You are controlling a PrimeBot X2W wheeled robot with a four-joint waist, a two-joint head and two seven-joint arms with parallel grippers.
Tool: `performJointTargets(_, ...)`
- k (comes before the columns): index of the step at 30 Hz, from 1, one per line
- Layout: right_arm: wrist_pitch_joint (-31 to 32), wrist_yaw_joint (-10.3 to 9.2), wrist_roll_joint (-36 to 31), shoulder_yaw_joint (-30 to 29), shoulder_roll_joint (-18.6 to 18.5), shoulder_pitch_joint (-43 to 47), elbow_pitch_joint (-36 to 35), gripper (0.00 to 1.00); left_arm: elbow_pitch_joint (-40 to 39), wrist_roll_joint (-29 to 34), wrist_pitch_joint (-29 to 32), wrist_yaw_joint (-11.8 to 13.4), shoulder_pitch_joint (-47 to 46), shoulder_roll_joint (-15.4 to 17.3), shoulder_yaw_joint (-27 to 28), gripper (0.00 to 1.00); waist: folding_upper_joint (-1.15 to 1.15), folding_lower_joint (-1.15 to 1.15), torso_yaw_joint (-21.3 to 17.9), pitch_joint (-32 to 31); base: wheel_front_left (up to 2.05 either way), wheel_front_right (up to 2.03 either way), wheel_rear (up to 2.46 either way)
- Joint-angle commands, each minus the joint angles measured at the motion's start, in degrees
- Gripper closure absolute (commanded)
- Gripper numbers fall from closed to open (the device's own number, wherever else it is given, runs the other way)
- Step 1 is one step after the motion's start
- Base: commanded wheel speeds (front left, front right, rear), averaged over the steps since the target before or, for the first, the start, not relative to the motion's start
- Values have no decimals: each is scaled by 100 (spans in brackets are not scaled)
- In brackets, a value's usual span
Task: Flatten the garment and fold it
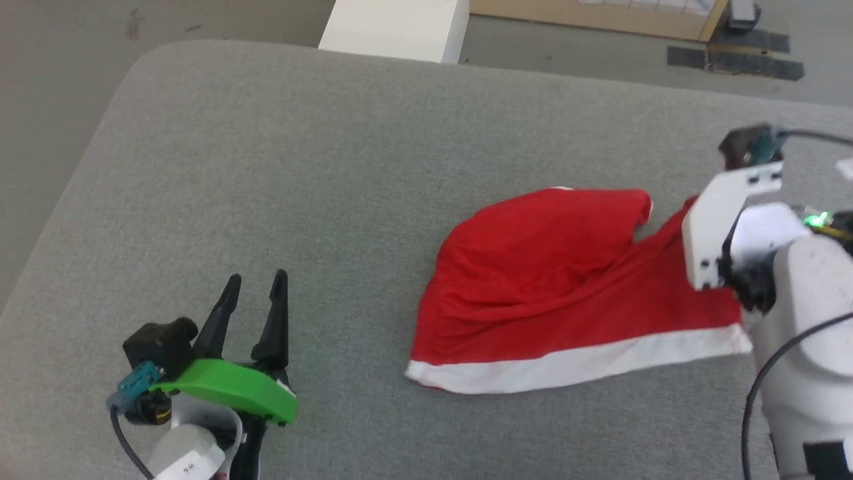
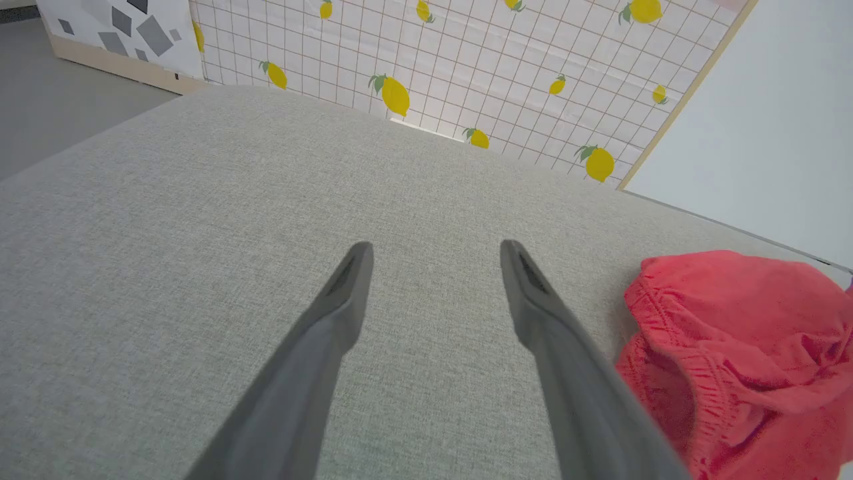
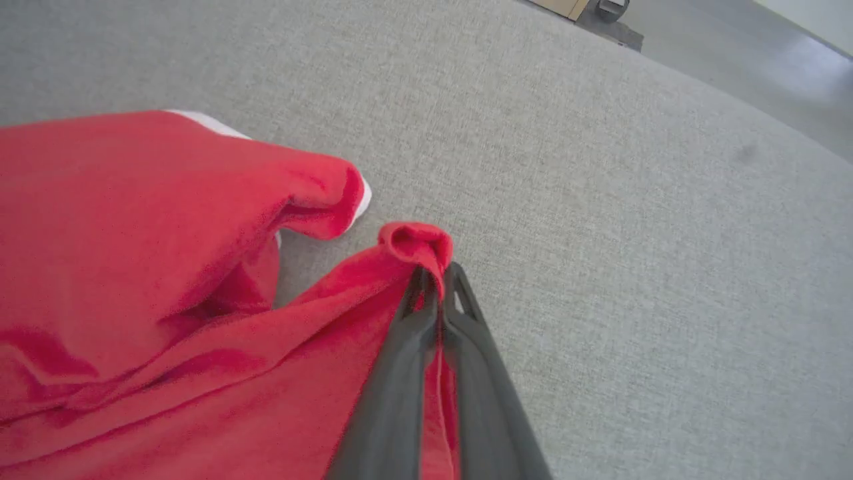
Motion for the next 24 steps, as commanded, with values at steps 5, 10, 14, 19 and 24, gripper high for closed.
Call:
performJointTargets(5, -560, -9, -304, -337, 65, -327, 416, 0, 109, -56, -28, -81, -199, -39, -90, 0, 0, 0, 126, 69, 0, 0, 0)
performJointTargets(10, -1386, -9, -111, -763, 254, -316, 447, 0, 142, -42, -37, -73, -131, -23, -129, 0, 0, 0, 28, -197, 0, 0, 0)
performJointTargets(14, -2296, -9, 229, -925, 386, -15, 109, 0, 94, -17, -24, -21, -2, 3, -157, 0, 0, 0, -129, -518, 0, 0, 0)
performJointTargets(19, -3034, -9, 637, -948, 458, 974, -507, 0, -6, 28, 88, 33, 186, -12, -297, 0, 0, 0, -315, -891, 0, 0, 0)
performJointTargets(24, -3187, -9, 1424, -866, 470, 2084, -909, 0, -117, 18, 166, 131, 419, -83, -392, 0, 0, 0, -502, -1107, 0, 0, 0)
